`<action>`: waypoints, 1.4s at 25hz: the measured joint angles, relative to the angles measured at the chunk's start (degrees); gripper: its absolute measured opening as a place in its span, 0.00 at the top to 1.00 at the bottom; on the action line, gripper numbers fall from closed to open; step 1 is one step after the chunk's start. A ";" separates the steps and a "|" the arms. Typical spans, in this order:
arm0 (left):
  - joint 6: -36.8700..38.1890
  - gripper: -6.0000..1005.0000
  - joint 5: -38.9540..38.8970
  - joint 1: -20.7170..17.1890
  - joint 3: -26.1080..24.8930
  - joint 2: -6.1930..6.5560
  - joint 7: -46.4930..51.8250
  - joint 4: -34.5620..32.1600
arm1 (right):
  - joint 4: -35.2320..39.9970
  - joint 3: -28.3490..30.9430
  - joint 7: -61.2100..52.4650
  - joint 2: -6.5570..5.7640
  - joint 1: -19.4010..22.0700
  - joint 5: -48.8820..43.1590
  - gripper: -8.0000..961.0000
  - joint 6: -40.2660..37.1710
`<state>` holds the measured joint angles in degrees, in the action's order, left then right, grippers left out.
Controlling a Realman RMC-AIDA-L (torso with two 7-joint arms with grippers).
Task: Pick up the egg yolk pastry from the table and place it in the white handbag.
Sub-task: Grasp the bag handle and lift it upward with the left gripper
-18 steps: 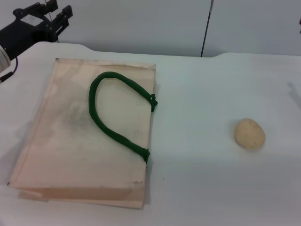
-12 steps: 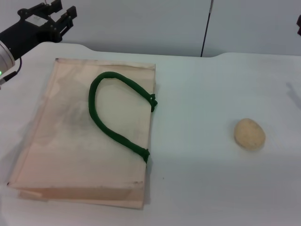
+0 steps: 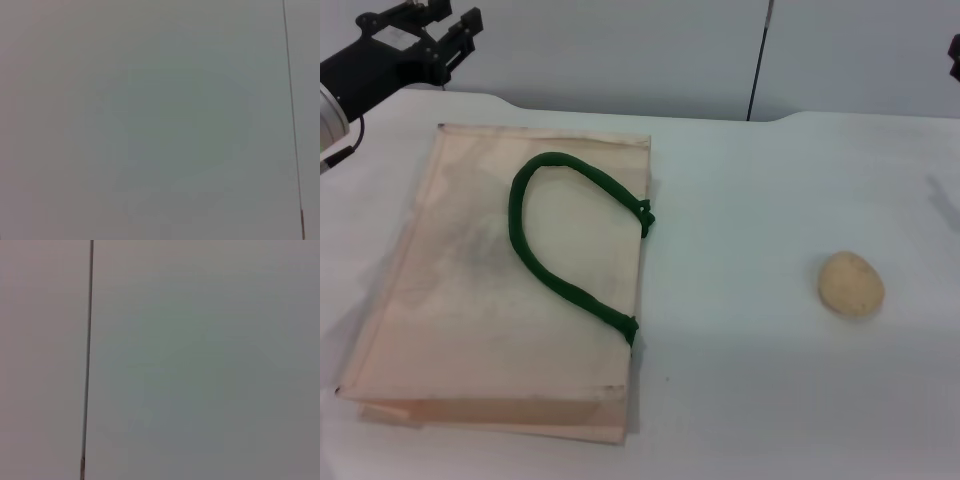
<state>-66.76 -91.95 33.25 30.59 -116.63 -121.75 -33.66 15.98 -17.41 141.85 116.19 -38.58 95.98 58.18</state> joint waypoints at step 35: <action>-18.25 0.57 56.10 6.93 4.23 0.93 67.60 -34.42 | 0.03 0.00 -1.47 -0.18 0.00 -0.08 0.24 0.01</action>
<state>-85.01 -35.84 40.18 34.82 -115.70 -54.15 -68.08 16.00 -17.40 140.38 116.01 -38.58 95.89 58.19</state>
